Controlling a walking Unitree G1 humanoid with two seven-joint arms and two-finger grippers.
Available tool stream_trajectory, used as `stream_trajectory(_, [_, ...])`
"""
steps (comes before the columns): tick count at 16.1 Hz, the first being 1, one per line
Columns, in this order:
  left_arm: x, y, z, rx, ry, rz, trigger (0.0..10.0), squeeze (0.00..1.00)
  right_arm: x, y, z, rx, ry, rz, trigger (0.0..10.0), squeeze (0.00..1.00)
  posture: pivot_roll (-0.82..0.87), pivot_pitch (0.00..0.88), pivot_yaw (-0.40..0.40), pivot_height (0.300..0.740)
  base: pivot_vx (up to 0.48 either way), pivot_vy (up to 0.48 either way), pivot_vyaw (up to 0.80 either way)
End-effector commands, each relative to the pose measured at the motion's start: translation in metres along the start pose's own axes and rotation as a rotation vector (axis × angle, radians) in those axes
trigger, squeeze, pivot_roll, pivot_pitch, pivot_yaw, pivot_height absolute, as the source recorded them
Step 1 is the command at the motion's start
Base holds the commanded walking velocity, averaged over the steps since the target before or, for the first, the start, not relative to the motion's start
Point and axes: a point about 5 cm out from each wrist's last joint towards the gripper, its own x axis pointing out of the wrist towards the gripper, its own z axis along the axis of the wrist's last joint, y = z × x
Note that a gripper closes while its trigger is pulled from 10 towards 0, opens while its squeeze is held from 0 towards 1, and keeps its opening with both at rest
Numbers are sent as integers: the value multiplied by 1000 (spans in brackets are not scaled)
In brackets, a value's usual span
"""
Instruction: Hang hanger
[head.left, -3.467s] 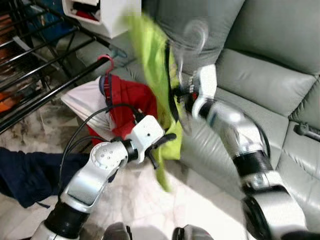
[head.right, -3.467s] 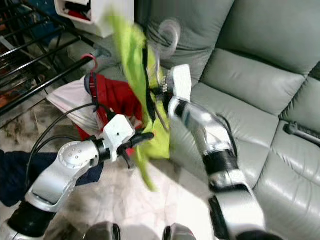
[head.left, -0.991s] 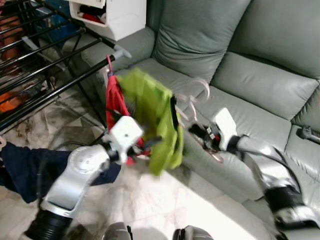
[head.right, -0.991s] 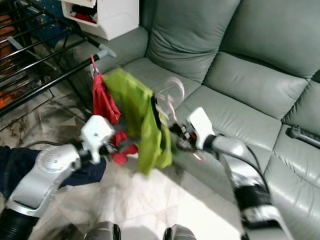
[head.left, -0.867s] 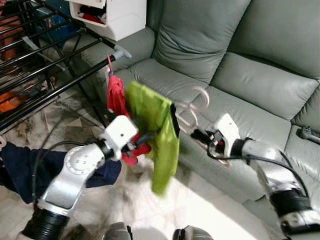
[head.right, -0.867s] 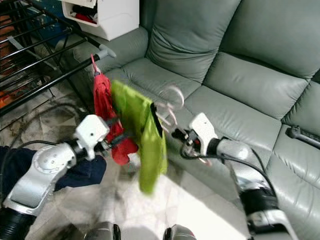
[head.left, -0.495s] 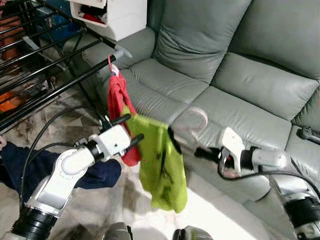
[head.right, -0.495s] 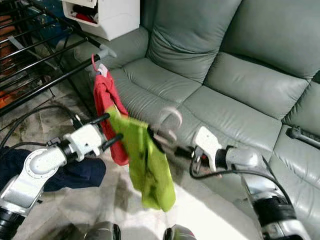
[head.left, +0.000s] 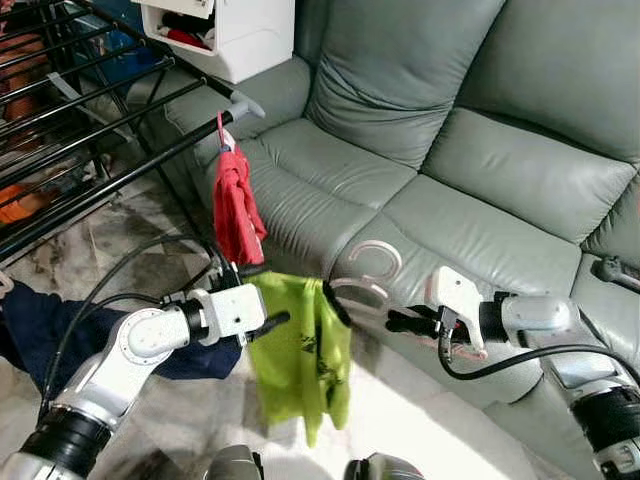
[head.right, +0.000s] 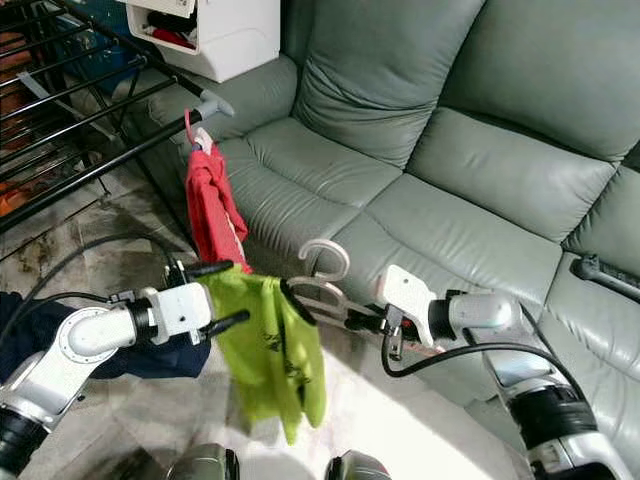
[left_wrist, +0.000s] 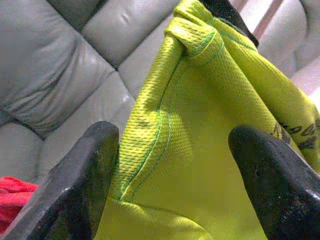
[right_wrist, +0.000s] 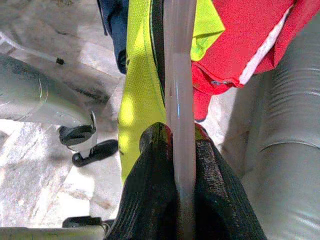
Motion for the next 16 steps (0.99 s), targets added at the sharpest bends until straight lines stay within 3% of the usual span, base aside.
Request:
stream_trajectory(1, [2, 2, -3, 20, 6, -19, 3412, 0, 1, -2, 16, -91, -20, 44, 10000, 0, -34, 6, -33, 740, 0, 0, 0])
stream_trajectory(2, [4, 4, -4, 19, 4, -18, 745, 0, 2, -1, 15, -105, -10, 51, 10000, 0, -35, 6, -32, 740, 0, 0, 0])
stream_trajectory(3, [6, 6, -3, 45, 3, -30, 0, 0, 2, 1, 13, -129, 13, 70, 10000, 0, -35, 6, -32, 740, 0, 0, 0])
stream_trajectory(9, [13, 7, -4, 103, -13, -103, 0, 0, 5, 2, 11, -177, 51, 99, 10000, 0, -42, 7, -24, 740, 0, 0, 0])
stream_trajectory(16, [12, 3, -12, 124, 23, -232, 0, 0, 10, 3, 9, -232, 70, 100, 10000, 0, -39, 15, -20, 740, 0, 0, 0])
